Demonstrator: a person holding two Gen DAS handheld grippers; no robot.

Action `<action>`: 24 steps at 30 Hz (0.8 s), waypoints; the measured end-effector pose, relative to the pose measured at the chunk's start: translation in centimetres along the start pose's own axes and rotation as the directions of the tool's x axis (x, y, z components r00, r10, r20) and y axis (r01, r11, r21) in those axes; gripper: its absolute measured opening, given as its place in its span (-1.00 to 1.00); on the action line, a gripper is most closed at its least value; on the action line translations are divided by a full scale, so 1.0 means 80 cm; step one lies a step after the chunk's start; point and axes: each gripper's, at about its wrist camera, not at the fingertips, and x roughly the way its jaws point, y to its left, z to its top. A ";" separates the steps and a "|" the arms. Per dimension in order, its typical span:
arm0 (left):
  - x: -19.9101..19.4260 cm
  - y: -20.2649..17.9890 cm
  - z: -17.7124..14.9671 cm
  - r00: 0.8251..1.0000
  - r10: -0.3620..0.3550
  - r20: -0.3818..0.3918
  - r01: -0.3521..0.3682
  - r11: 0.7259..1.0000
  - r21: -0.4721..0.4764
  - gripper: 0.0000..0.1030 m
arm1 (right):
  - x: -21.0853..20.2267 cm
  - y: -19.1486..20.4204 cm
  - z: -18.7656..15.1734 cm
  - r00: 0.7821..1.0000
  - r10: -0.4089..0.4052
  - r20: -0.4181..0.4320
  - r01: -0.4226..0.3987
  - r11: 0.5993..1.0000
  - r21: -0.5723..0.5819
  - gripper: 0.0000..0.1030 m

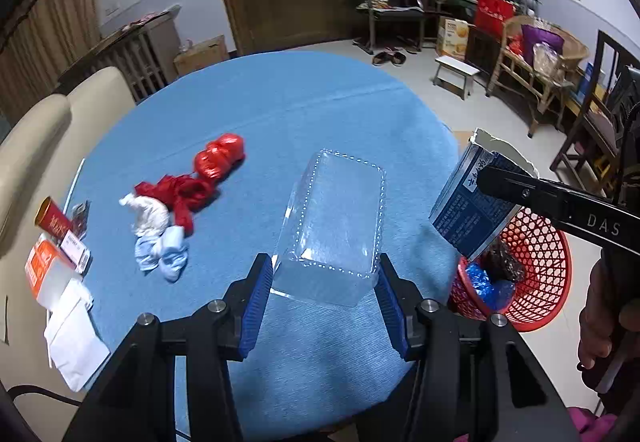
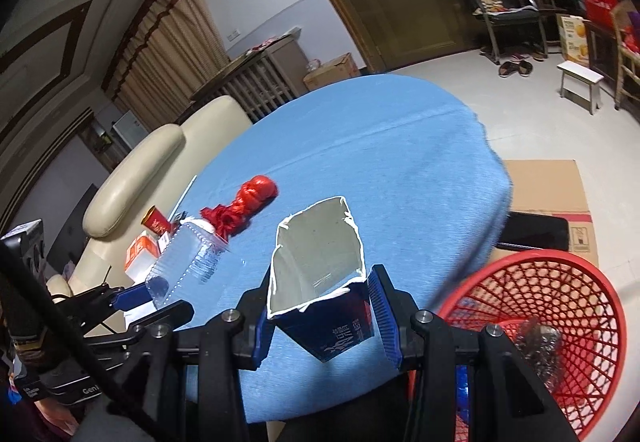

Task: Collect trash
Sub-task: 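Open the right tool over the red basket to drop the toothpaste box while the left drops the clear container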

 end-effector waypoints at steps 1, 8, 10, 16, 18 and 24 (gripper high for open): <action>0.001 -0.006 0.003 1.000 -0.004 -0.002 0.004 1.000 0.010 0.03 | -0.004 -0.006 0.000 1.000 -0.005 0.005 0.005 1.000 0.008 -0.10; 0.012 -0.042 0.016 0.999 -0.033 -0.020 0.034 0.996 0.080 0.03 | -0.026 -0.038 -0.003 0.999 -0.029 0.026 0.028 0.998 0.056 -0.10; 0.013 -0.055 0.019 0.999 -0.034 -0.022 0.036 0.994 0.103 0.03 | -0.032 -0.046 -0.005 0.999 -0.038 0.032 0.036 0.997 0.067 -0.10; 0.021 -0.088 0.028 0.998 -0.056 -0.038 0.061 0.984 0.166 0.04 | -0.049 -0.075 -0.011 0.997 -0.065 0.040 0.060 0.992 0.108 -0.10; 0.023 -0.099 0.031 0.997 -0.066 -0.044 0.073 0.980 0.184 0.03 | -0.055 -0.087 -0.014 0.996 -0.077 0.042 0.072 0.990 0.123 -0.10; 0.033 -0.136 0.037 0.992 -0.106 -0.065 0.119 0.961 0.249 0.03 | -0.067 -0.124 -0.023 0.993 -0.109 0.039 0.101 0.979 0.175 -0.10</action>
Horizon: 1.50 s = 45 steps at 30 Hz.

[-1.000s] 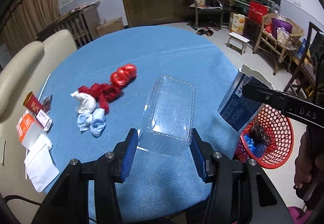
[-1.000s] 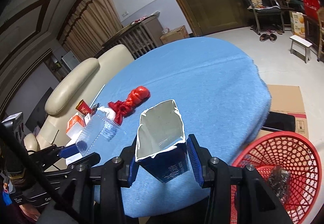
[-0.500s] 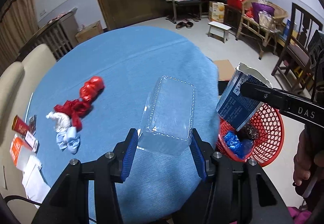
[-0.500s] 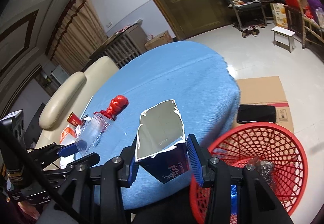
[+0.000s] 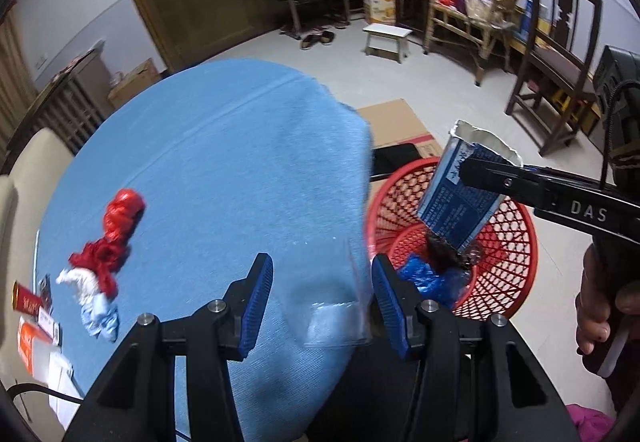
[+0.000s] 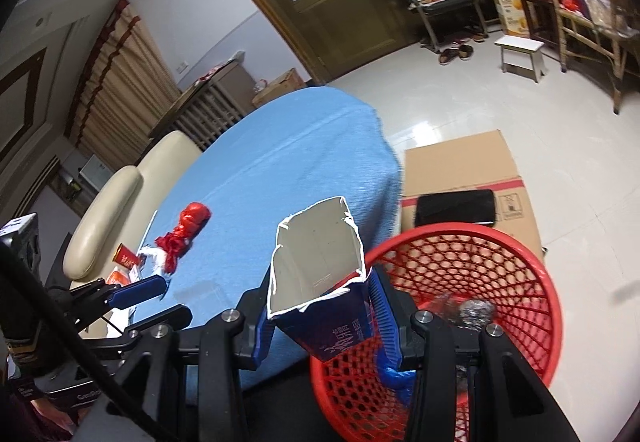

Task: Collect trash
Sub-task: 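Open the right tool over the red basket to drop the toothpaste box while the left drops the clear container, then move both tools back over the table toward the tissue and face mask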

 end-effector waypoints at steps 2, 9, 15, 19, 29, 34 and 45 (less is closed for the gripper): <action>0.007 -0.011 0.005 1.000 -0.011 0.001 0.011 1.000 0.029 0.03 | -0.001 -0.012 -0.001 1.000 -0.010 0.000 0.010 1.000 0.017 -0.10; 0.043 -0.008 0.007 0.999 -0.018 -0.048 0.019 1.000 0.024 -0.18 | -0.008 -0.048 -0.004 0.999 -0.034 -0.001 0.034 0.997 0.070 -0.10; 0.059 0.006 0.005 0.997 -0.010 -0.075 0.009 1.000 -0.008 -0.21 | -0.007 -0.057 -0.006 1.000 -0.031 -0.005 0.031 0.996 0.089 -0.10; 0.067 0.004 0.000 0.996 -0.010 -0.094 0.009 1.000 -0.007 -0.21 | -0.005 -0.058 -0.007 1.000 -0.027 -0.007 0.028 0.995 0.094 -0.10; 0.082 -0.015 0.005 0.991 -0.049 -0.121 0.051 0.999 0.014 -0.21 | 0.001 -0.063 -0.006 0.997 -0.041 -0.066 0.047 0.994 0.099 -0.06; 0.073 -0.027 0.009 0.987 -0.131 -0.093 0.133 0.991 0.016 -0.21 | 0.002 -0.080 -0.006 0.995 -0.001 -0.104 0.019 0.984 0.175 0.23; 0.018 0.011 -0.002 0.992 -0.126 0.018 0.127 0.991 -0.047 -0.21 | -0.004 -0.075 0.004 0.995 -0.016 -0.095 0.033 0.981 0.190 0.29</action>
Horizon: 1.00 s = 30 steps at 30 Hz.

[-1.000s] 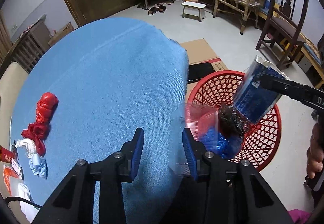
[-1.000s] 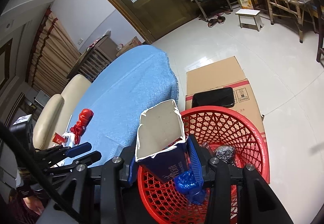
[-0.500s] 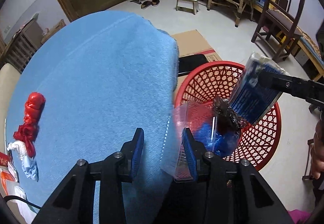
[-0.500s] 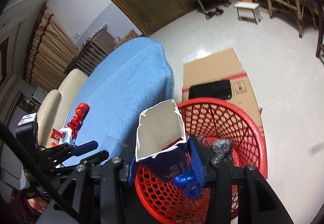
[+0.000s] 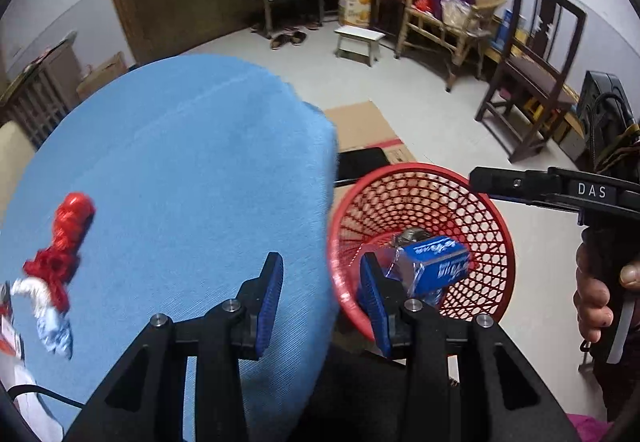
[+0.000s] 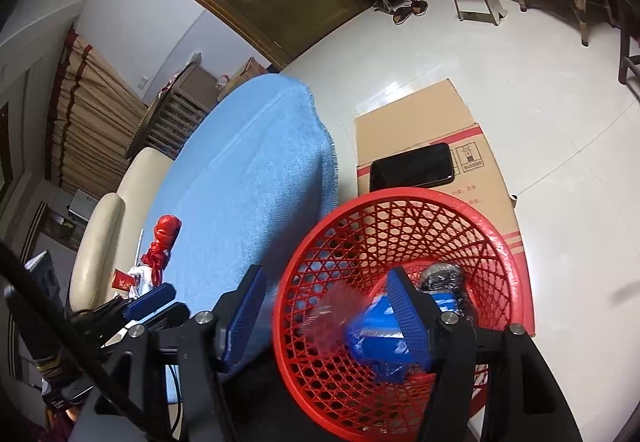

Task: Collect trash
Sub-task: 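Move both tools back over the table toward the tissue and face mask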

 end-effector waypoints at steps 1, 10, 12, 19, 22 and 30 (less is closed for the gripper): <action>-0.008 0.010 -0.007 1.000 0.015 0.010 -0.014 1.000 -0.020 -0.21 | 0.000 0.004 0.001 1.000 0.001 0.001 -0.001 1.000 -0.006 0.29; -0.075 0.120 -0.061 0.984 0.166 0.065 -0.145 0.957 -0.251 -0.16 | 0.021 0.085 0.004 0.999 0.036 -0.029 -0.039 0.992 -0.124 0.29; -0.089 0.147 -0.078 0.977 0.204 0.067 -0.174 0.936 -0.307 -0.14 | 0.031 0.113 0.002 0.998 0.042 -0.044 -0.049 0.984 -0.169 0.29; -0.120 0.248 -0.152 0.953 0.300 0.036 -0.244 0.834 -0.494 -0.12 | 0.069 0.210 -0.017 0.993 0.048 -0.106 -0.080 0.943 -0.322 0.29; -0.125 0.280 -0.174 0.948 0.317 0.020 -0.252 0.790 -0.558 -0.11 | 0.090 0.249 -0.024 0.990 0.048 -0.135 -0.096 0.922 -0.376 0.29; -0.127 0.332 -0.209 0.939 0.343 0.012 -0.260 0.734 -0.627 -0.11 | 0.160 0.343 -0.039 0.971 0.064 -0.231 -0.166 0.875 -0.454 0.29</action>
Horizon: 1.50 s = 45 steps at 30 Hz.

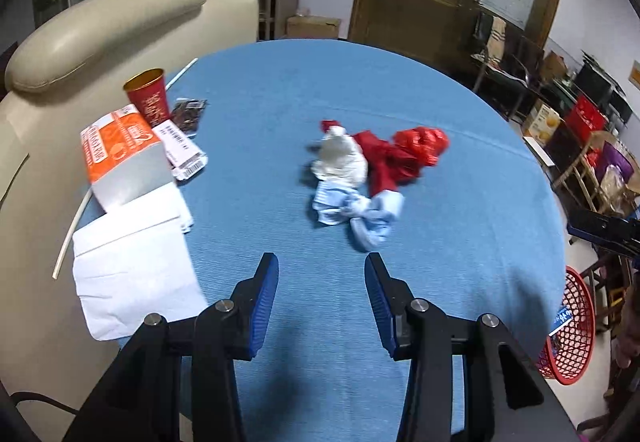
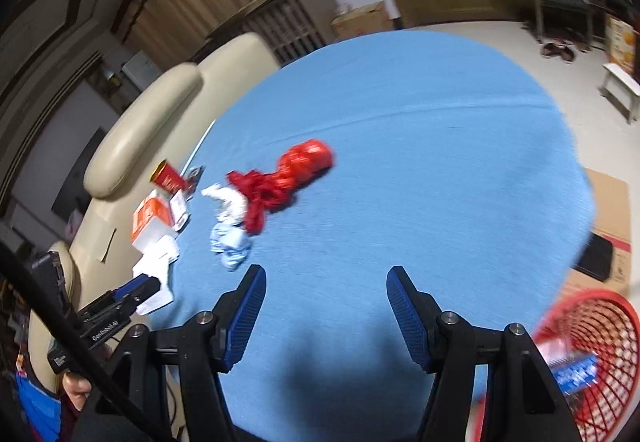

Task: Collect trash
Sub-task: 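Move both tools back over the table toward the tissue and face mask, then grasp the light blue face mask with the right tool while the left grasps the white tissue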

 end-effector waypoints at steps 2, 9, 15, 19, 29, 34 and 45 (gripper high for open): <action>0.002 0.013 0.000 1.000 0.004 -0.003 -0.004 1.000 -0.017 -0.11 | 0.025 0.023 0.005 0.999 0.024 -0.033 -0.024 0.999 -0.022 0.29; 0.001 0.051 0.006 1.000 0.026 -0.009 -0.027 0.998 -0.059 -0.11 | 0.106 0.100 0.011 0.989 0.080 -0.126 -0.096 0.987 -0.129 0.29; -0.003 0.073 0.018 1.000 0.024 -0.005 -0.025 0.996 -0.085 -0.11 | 0.167 0.131 0.024 0.977 0.103 -0.186 -0.132 0.979 -0.152 0.29; -0.002 0.080 0.024 1.000 0.024 -0.004 -0.024 0.995 -0.092 -0.11 | 0.206 0.142 0.027 0.970 0.084 -0.226 -0.123 0.979 -0.162 0.28; 0.005 0.085 0.060 1.000 0.017 0.005 -0.017 0.997 -0.078 -0.11 | 0.243 0.161 0.014 0.969 -0.026 -0.247 -0.039 0.966 -0.256 -0.41; 0.025 0.063 0.084 1.000 -0.013 -0.005 0.013 1.000 -0.023 -0.11 | 0.207 0.149 0.008 0.981 -0.041 -0.188 -0.017 0.956 -0.293 -0.43; 0.128 -0.006 0.121 0.990 -0.071 -0.122 0.074 0.997 0.020 0.09 | 0.115 0.034 -0.003 0.987 -0.126 -0.101 0.119 0.991 -0.067 -0.43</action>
